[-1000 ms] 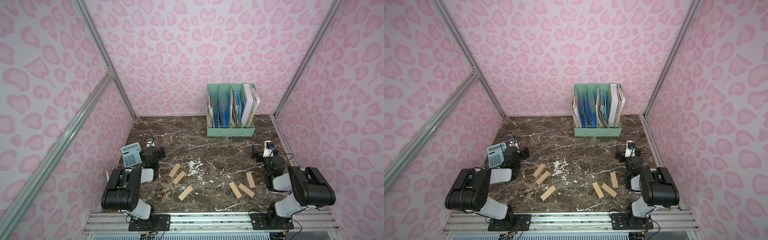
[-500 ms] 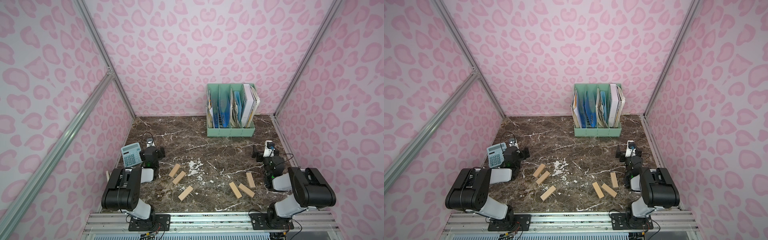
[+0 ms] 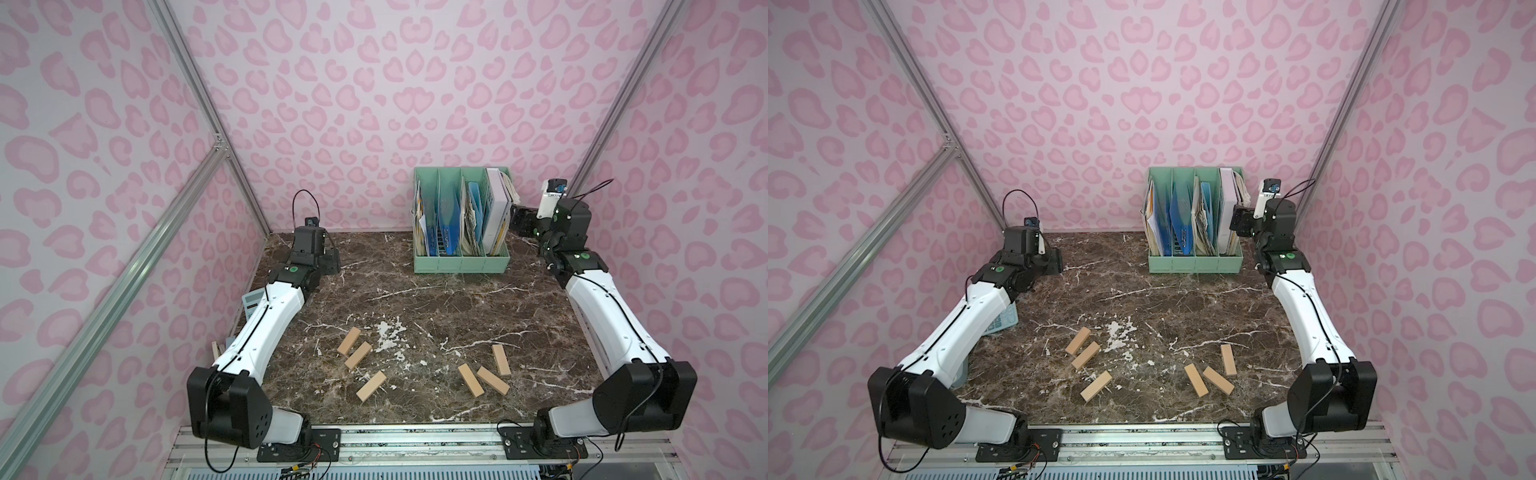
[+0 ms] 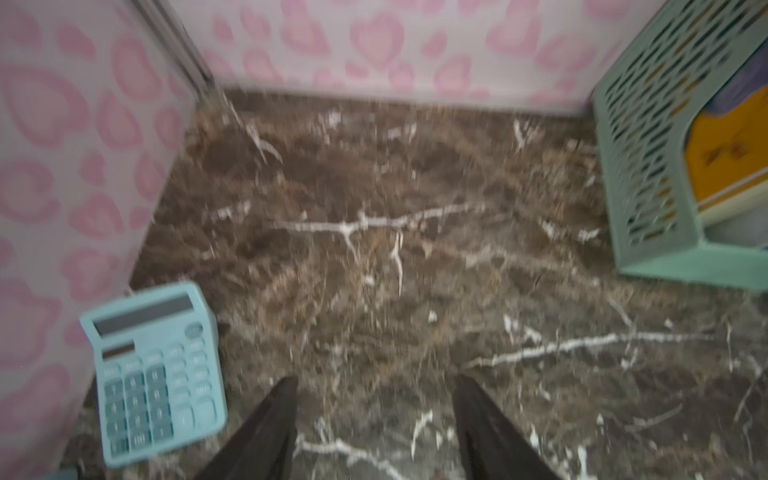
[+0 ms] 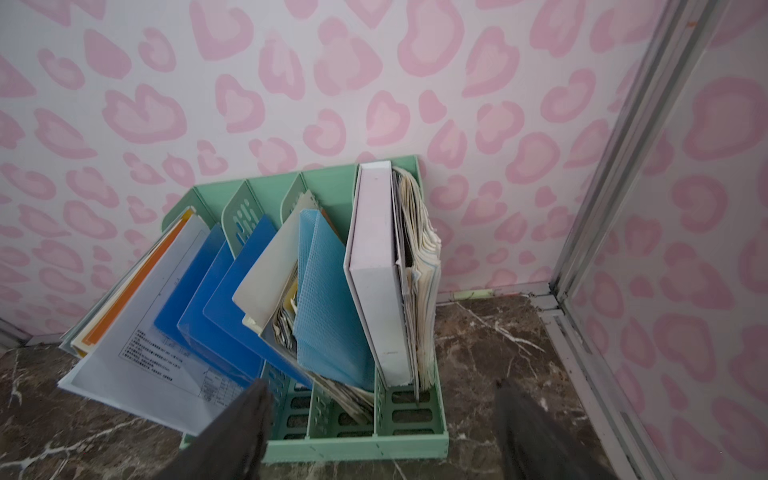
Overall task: Assemble the number 6 with building blocks
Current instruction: Move the building block to the center of the board.
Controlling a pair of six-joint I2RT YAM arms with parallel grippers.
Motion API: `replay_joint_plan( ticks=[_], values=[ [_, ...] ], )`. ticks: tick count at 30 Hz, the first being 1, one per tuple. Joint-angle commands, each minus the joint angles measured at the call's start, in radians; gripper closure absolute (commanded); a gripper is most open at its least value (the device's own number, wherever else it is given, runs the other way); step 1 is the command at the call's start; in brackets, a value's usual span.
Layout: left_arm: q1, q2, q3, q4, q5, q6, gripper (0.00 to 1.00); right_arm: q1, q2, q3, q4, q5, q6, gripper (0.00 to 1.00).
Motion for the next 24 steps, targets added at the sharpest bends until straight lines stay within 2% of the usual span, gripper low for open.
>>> replay_joint_plan(
  ticks=[1, 3, 8, 10, 12, 17, 24],
  values=[
    [-0.010, 0.035, -0.001, -0.405, 0.171, -0.079, 0.57, 0.002, -0.026, 0.000, -0.158, -0.107, 0.021, 0.13],
    [-0.043, 0.008, -0.025, -0.429, 0.185, -0.102, 0.65, -0.002, -0.054, -0.039, -0.138, -0.107, 0.018, 0.10],
    [-0.098, -0.030, -0.111, -0.403, 0.223, -0.103, 0.65, -0.027, -0.117, -0.196, -0.062, -0.160, 0.064, 0.10],
    [-0.142, 0.000, -0.128, -0.384, 0.195, -0.073, 0.65, -0.031, -0.139, -0.255, -0.018, -0.184, 0.090, 0.10],
    [-0.148, 0.053, -0.149, -0.369, 0.207, -0.053, 0.64, -0.031, -0.149, -0.292, 0.015, -0.213, 0.106, 0.10],
    [-0.154, 0.197, -0.093, -0.362, 0.211, 0.002, 0.63, -0.034, -0.157, -0.311, 0.023, -0.240, 0.091, 0.09],
    [-0.164, 0.248, -0.083, -0.336, 0.202, 0.028, 0.62, -0.058, -0.195, -0.326, 0.018, -0.243, 0.080, 0.08]
  ],
)
